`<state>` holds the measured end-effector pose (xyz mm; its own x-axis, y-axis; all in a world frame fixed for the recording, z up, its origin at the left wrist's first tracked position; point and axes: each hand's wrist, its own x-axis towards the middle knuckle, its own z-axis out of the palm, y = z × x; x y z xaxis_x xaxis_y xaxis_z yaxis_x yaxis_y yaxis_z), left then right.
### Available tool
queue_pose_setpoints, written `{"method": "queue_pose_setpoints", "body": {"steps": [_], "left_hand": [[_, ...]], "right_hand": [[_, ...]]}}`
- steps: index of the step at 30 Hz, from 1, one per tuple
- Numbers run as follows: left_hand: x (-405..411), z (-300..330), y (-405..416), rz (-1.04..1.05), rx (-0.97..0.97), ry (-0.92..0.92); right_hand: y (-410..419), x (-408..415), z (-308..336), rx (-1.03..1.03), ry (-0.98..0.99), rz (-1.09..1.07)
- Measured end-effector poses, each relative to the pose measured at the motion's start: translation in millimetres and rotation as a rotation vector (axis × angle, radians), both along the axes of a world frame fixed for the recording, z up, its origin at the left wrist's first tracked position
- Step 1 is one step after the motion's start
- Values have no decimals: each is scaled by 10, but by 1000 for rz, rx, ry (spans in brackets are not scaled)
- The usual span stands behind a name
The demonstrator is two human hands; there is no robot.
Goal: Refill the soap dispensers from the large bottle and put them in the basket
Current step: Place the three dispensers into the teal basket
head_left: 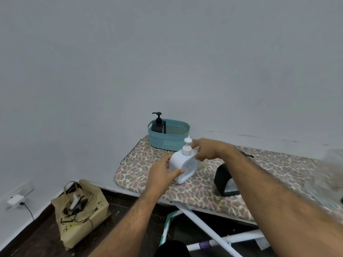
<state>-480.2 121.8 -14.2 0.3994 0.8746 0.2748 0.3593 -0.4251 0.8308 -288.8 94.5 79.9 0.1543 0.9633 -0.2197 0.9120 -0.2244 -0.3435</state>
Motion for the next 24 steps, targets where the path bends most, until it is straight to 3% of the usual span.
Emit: {"method": "queue_pose_setpoints", "body": {"steps": [5,12,24], "left_hand": [[102,366,299,47,41,-47],[331,891,925,113,150,-107],[768,670,1692,241,110,-63]], "right_hand": [[244,95,330,160,178,-50],[927,290,713,363,280,-97],[1911,496,401,357,528,-223]]}}
